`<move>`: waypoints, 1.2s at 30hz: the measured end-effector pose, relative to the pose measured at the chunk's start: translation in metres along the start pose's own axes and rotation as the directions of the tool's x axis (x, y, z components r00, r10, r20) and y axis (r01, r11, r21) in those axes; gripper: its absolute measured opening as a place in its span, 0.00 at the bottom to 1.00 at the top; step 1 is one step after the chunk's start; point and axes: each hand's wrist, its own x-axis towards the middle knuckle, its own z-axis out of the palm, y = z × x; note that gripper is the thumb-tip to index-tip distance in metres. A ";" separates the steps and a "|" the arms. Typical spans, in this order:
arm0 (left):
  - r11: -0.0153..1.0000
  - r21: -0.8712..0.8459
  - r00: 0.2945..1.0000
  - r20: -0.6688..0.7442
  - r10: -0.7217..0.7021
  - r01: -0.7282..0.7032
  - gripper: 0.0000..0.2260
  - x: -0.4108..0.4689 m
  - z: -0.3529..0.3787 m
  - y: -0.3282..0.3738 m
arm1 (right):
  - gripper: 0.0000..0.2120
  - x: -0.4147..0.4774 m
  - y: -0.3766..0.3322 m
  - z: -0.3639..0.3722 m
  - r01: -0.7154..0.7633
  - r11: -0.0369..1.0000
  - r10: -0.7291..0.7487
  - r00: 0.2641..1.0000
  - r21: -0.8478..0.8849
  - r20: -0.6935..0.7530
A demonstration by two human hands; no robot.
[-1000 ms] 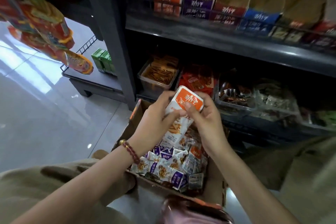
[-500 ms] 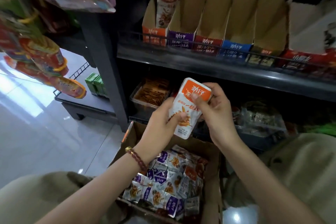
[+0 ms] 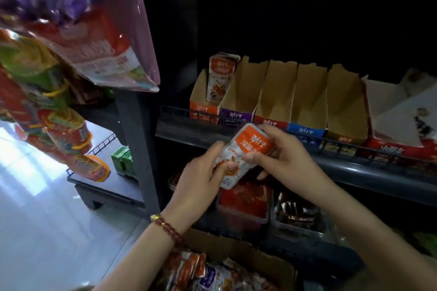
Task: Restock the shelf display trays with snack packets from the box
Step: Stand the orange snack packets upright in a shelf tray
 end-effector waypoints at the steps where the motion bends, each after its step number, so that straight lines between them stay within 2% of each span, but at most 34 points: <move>1: 0.997 0.069 0.999 -0.035 0.030 -0.028 0.09 0.006 -0.005 -0.001 | 0.16 0.006 -0.002 0.001 0.055 0.998 -0.056 0.998 -0.023 -0.032; 4: 0.972 0.230 0.989 -0.120 0.082 -0.053 0.18 0.024 -0.019 -0.011 | 0.10 0.028 -0.003 -0.002 0.245 0.946 -0.280 0.947 -0.212 -0.158; 6: 0.949 0.315 0.989 -0.129 0.069 -0.025 0.26 0.036 -0.027 -0.026 | 0.12 0.049 -0.004 -0.007 0.354 0.836 -0.481 0.841 -0.420 -0.249; 8: 0.824 0.564 0.980 -0.131 0.148 -0.049 0.29 0.049 -0.036 -0.046 | 0.14 0.075 -0.002 -0.009 0.390 0.750 -0.602 0.737 -0.533 -0.307; 9: 0.736 0.673 0.972 -0.117 0.203 -0.072 0.29 0.054 -0.039 -0.054 | 0.14 0.089 -0.001 -0.008 0.394 0.756 -0.605 0.726 -0.522 -0.328; 11: 0.642 0.762 0.969 -0.088 0.232 -0.085 0.29 0.063 -0.045 -0.064 | 0.14 0.117 -0.002 -0.004 0.392 0.811 -0.553 0.755 -0.435 -0.352; 14: 0.624 0.776 0.969 -0.075 0.234 -0.090 0.28 0.071 -0.046 -0.072 | 0.14 0.151 -0.004 0.001 0.287 0.815 -0.491 0.804 -0.504 -0.336; 17: 0.589 0.803 0.972 -0.057 0.229 -0.091 0.28 0.071 -0.038 -0.077 | 0.18 0.173 -0.003 0.005 0.187 0.736 -0.439 0.863 -0.651 -0.248; 21: 0.619 0.780 0.964 -0.089 0.251 -0.089 0.28 0.075 -0.035 -0.074 | 0.24 0.193 0.005 0.012 0.062 0.632 -0.283 0.946 -0.772 -0.156; 25: 0.634 0.766 0.956 -0.096 0.277 -0.107 0.26 0.076 -0.038 -0.072 | 0.24 0.205 0.014 0.020 -0.053 0.518 -0.196 0.964 -0.854 -0.178; 28: 0.642 0.759 0.957 -0.093 0.276 -0.111 0.29 0.077 -0.038 -0.074 | 0.29 0.213 0.018 0.021 -0.090 0.497 -0.201 0.956 -0.863 -0.215; 33: 0.654 0.750 0.962 -0.096 0.256 -0.099 0.29 0.079 -0.039 -0.074 | 0.29 0.218 0.018 0.021 -0.141 0.488 -0.167 0.953 -0.861 -0.251; 36: 0.662 0.743 0.962 -0.101 0.253 -0.096 0.30 0.079 -0.037 -0.075 | 0.34 0.215 0.015 0.019 -0.200 0.489 -0.172 0.932 -0.849 -0.319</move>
